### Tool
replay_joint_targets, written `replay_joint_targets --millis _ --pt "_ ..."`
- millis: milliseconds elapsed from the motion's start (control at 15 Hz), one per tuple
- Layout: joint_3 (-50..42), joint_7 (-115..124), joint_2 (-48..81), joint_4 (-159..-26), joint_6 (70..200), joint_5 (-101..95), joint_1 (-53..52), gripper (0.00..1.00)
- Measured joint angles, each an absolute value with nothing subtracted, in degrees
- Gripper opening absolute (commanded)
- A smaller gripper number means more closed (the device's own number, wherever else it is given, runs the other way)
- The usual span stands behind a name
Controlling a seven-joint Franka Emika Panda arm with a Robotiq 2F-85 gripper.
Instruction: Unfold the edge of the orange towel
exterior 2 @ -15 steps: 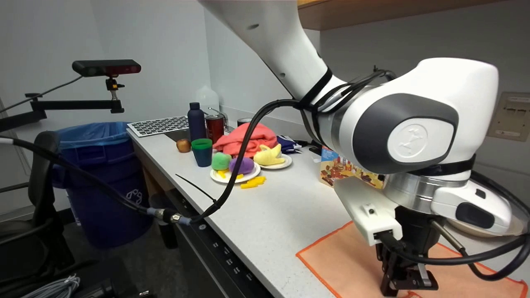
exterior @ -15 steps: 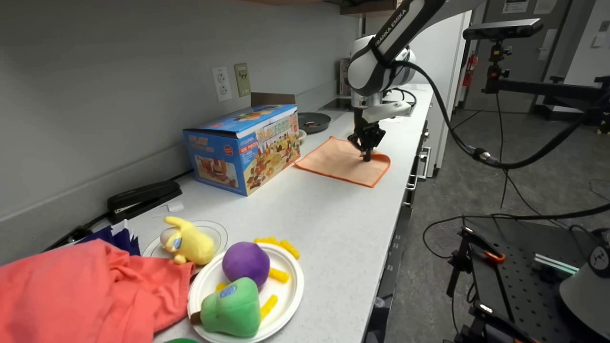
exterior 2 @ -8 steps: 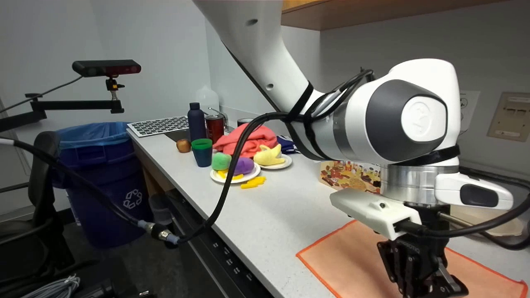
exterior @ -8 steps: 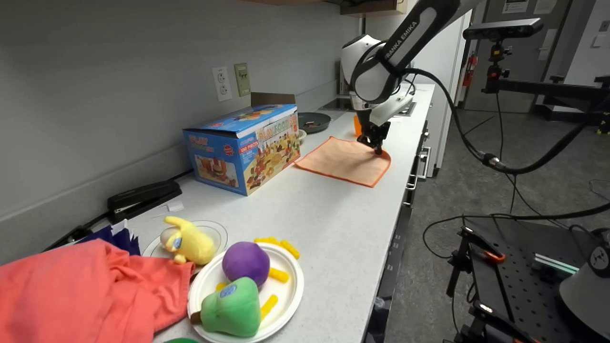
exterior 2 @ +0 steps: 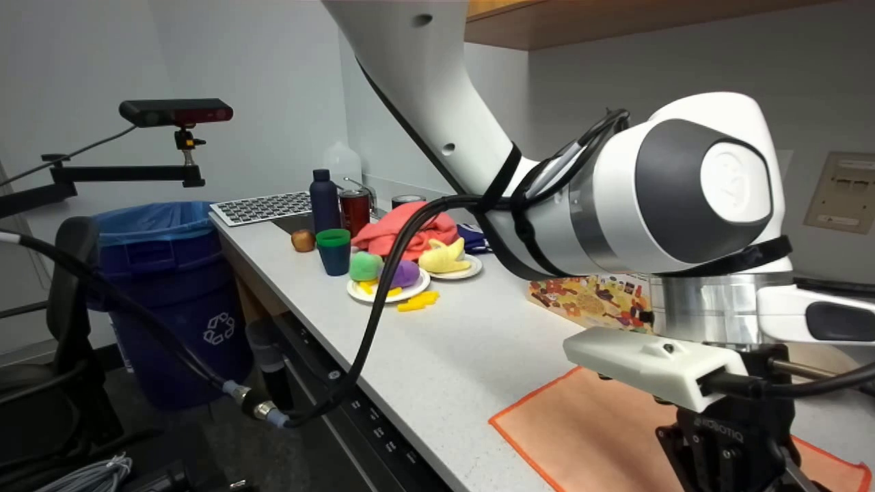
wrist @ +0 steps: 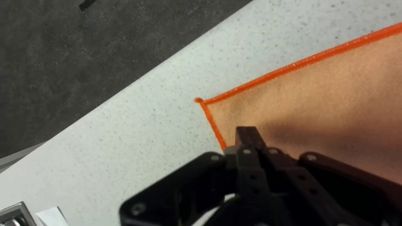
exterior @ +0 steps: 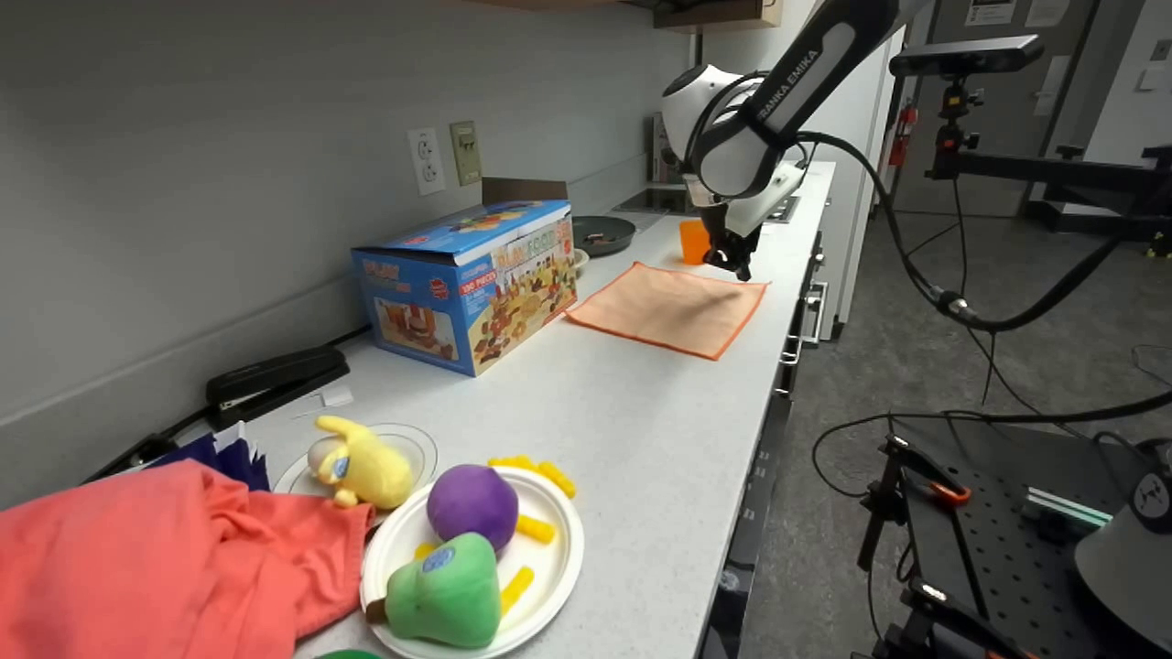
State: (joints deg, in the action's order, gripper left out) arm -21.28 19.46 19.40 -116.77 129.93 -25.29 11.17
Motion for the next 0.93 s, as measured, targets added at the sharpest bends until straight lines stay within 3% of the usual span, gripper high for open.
replay_joint_targets --millis 467,533,600,867,933 --pt "-19.1 19.0 15.0 -116.8 130.1 -10.7 12.0 0.00" --pt "-18.4 18.9 13.8 -116.8 130.1 -7.6 12.0 0.26" --pt "-17.7 18.7 12.6 -116.9 130.1 -4.6 12.0 0.27" --pt "-15.7 17.9 8.9 -116.9 130.2 4.3 12.0 0.56" --pt "-15.3 17.9 8.1 -117.0 130.2 5.3 12.0 0.38"
